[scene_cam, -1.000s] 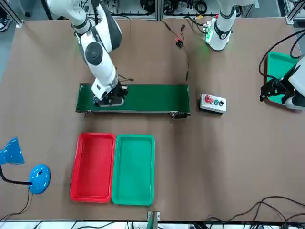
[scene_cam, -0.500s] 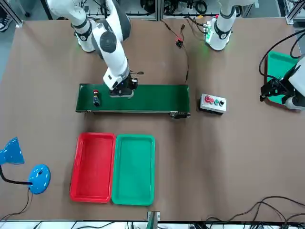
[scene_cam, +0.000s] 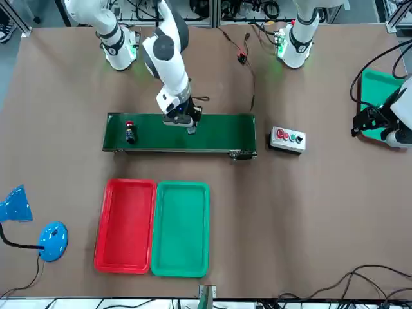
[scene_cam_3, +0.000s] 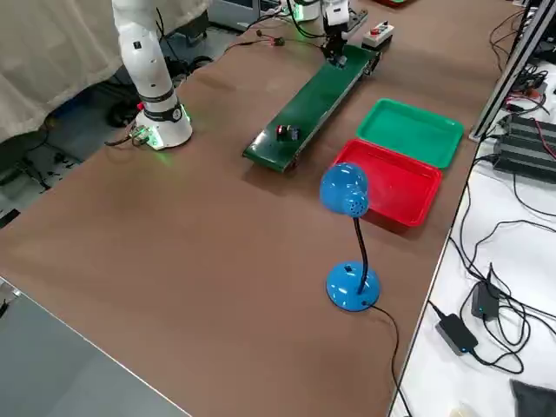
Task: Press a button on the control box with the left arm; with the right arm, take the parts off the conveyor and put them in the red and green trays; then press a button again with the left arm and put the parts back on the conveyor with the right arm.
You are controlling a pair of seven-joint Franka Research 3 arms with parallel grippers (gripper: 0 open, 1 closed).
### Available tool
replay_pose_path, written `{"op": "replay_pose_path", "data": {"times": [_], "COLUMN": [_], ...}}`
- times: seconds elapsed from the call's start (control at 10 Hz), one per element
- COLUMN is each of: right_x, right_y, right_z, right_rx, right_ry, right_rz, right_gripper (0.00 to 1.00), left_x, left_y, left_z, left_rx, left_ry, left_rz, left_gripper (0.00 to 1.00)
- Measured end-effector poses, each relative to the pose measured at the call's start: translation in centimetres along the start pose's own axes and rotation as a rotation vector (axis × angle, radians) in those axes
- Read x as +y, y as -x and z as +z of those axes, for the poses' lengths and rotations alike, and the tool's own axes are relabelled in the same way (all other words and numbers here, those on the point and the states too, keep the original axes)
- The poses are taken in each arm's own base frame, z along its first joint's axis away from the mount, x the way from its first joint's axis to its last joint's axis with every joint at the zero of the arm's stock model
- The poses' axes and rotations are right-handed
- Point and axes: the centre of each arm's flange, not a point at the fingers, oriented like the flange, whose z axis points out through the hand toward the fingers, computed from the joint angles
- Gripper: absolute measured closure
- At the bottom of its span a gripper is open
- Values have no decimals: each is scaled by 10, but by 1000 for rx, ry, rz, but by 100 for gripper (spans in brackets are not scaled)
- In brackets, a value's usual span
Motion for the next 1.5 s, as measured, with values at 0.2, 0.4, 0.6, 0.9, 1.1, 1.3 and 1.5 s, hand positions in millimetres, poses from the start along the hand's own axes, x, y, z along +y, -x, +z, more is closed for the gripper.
{"op": "replay_pose_path", "data": {"times": [0.2,0.4,0.6,0.9,1.1,1.3,1.5], "right_x": [-11,-19,-28,-41,-45,-47,-49], "right_y": [-7,-10,-4,14,27,37,39], "right_z": [11,16,24,37,56,73,78], "right_rx": [6,10,7,16,9,7,9], "right_ry": [0,-3,2,-16,-1,6,6], "right_rz": [25,39,41,42,34,31,33], "right_gripper": [59,59,59,59,59,59,59], "left_x": [0,0,0,-3,-8,-8,-8], "left_y": [0,0,0,0,1,1,1], "left_z": [0,0,0,0,0,0,0], "left_rx": [0,0,0,0,0,0,0], "left_ry": [0,0,0,0,-1,-1,-1], "left_rz": [0,0,0,-6,-14,-14,-15], "left_gripper": [0,0,0,0,0,0,0]}}
